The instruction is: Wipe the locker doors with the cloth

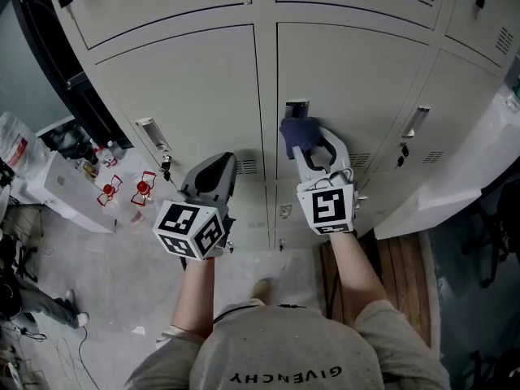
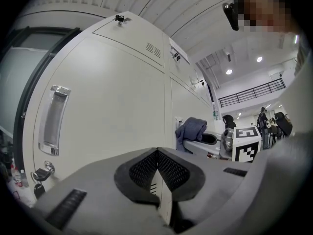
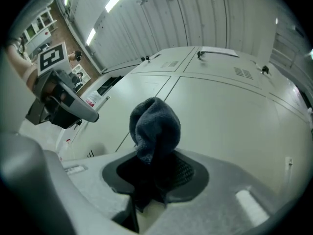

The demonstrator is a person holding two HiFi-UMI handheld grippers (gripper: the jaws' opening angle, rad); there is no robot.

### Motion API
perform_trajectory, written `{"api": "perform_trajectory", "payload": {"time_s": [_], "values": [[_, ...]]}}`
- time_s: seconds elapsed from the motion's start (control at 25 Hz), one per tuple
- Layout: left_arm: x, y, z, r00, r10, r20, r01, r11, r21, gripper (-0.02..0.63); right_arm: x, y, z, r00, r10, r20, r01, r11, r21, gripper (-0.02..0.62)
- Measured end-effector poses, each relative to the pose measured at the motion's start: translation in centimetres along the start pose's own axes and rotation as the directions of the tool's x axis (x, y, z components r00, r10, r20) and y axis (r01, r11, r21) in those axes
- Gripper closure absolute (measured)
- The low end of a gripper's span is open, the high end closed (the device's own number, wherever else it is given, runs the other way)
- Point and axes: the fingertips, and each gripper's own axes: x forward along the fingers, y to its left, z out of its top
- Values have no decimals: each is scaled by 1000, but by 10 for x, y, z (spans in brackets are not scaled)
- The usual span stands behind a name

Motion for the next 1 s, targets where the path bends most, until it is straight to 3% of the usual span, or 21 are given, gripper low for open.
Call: {"api": "perform_trajectory", "payload": {"time_s": [0.28,0.48,1.0], "values": [[-8,6,4,1000,14,9,-14,1000,1,607,-14,1,3,996,-2,89,-2,999,44,479],[-5,4,1,1000,9,8,-9,1000,-7,607,-14,16,-5,997,60,46,-58,998,-36,479],[-2,-5,-3,1000,-3,-2,3,1000,-7,607,-38,-41,-54,998,-39,-45,35,996,-82,469]]}}
